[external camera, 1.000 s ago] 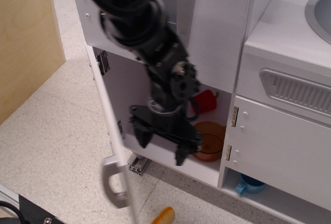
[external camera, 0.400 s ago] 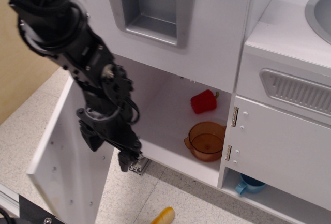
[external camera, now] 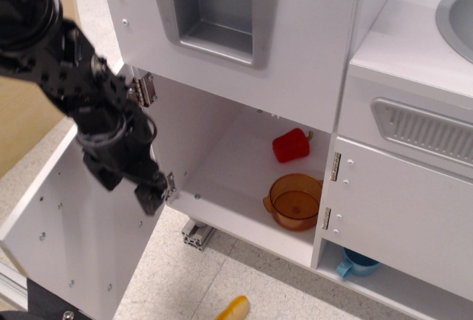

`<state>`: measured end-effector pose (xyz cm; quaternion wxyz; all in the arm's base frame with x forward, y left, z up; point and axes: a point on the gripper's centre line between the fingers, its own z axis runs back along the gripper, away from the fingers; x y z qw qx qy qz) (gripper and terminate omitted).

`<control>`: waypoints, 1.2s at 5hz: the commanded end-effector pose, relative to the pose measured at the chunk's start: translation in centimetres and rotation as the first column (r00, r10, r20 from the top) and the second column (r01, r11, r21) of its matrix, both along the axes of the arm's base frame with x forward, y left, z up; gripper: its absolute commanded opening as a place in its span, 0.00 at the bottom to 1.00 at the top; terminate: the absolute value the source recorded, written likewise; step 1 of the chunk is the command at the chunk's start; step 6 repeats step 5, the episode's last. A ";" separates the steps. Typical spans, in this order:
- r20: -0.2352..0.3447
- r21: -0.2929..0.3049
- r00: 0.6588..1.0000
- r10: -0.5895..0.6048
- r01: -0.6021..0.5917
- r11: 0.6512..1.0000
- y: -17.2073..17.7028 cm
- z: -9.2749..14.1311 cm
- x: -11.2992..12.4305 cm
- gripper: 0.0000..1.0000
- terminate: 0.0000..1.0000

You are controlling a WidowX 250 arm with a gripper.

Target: Open low fridge

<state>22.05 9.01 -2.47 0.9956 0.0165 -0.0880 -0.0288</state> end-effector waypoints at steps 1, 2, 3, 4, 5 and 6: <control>0.020 0.058 1.000 0.007 -0.008 0.998 3.6 0.4 2.2 1.00 0.00; -0.033 0.061 0.999 -0.040 0.042 0.997 4.4 0.6 2.1 1.00 0.00; -0.033 0.061 0.999 -0.040 0.042 0.997 4.4 0.6 2.1 1.00 0.00; -0.033 0.061 0.999 -0.040 0.042 0.997 4.4 0.6 2.1 1.00 0.00; -0.033 0.061 0.999 -0.040 0.042 0.997 4.4 0.6 2.1 1.00 1.00; -0.033 0.061 0.999 -0.040 0.042 0.997 4.4 0.6 2.1 1.00 1.00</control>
